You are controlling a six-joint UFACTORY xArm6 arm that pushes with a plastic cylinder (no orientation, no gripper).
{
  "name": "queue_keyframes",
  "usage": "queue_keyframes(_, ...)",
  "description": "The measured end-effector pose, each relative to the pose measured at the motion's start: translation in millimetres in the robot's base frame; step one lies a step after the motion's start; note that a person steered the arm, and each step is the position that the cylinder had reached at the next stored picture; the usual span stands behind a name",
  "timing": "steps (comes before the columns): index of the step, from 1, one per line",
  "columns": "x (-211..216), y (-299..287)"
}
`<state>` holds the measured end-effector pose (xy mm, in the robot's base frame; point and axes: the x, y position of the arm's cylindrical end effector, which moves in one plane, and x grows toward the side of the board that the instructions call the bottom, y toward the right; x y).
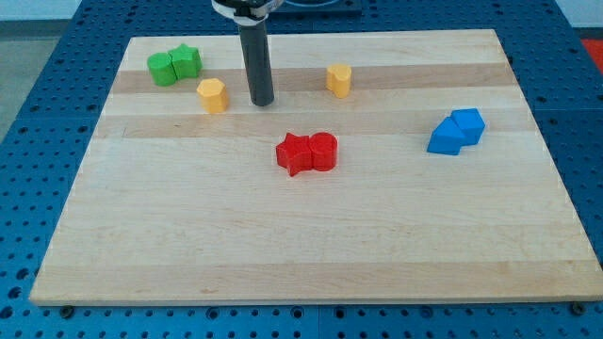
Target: Place the yellow hexagon at the bottom of the green star
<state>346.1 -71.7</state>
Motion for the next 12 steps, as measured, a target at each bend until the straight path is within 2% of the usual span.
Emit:
queue_keyframes(1,44.6,-3.4)
queue_keyframes(2,49.2,-10.5)
queue_keyframes(3,5.9,-58.5)
queue_keyframes(4,-4.0,-71.9)
queue_keyframes(9,-11.3,-106.7)
queue_keyframes(10,14.4,-73.4)
queue_keyframes(11,63.2,-2.9)
queue_keyframes(12,39.0,55.5)
